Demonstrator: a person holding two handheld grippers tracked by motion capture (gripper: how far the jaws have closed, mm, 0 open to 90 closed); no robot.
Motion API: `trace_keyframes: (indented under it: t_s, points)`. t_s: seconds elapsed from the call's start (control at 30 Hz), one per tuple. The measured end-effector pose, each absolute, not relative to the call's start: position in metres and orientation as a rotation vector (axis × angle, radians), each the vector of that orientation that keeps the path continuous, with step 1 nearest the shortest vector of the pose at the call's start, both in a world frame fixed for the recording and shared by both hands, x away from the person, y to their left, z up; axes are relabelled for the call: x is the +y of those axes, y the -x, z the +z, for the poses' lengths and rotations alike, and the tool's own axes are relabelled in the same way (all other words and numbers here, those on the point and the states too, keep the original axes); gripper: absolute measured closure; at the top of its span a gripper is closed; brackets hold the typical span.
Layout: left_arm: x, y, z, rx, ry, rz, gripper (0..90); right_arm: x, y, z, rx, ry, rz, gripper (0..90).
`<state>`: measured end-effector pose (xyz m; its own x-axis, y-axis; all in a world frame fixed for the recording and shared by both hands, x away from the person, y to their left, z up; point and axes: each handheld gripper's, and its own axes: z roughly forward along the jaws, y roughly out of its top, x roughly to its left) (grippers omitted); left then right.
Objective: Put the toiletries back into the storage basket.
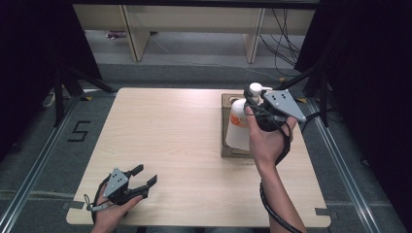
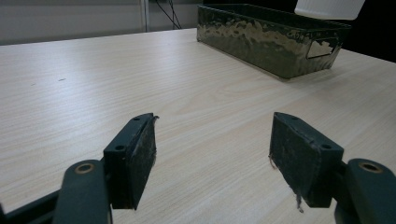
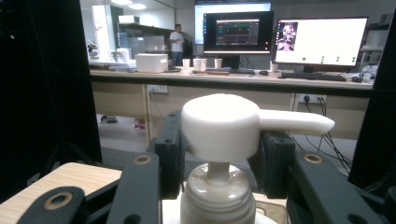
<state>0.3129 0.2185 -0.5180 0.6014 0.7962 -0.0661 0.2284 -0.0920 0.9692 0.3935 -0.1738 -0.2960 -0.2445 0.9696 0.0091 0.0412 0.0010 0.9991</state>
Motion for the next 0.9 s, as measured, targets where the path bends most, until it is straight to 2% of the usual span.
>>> trace_keyframes:
  t_s: [0.9]
  points:
    - [0.219,-0.313,-0.518,0.862,-1.635,0.594,31.1,-0.172,-0.416,-0.300,1.428,-1.125,1.362,60.1]
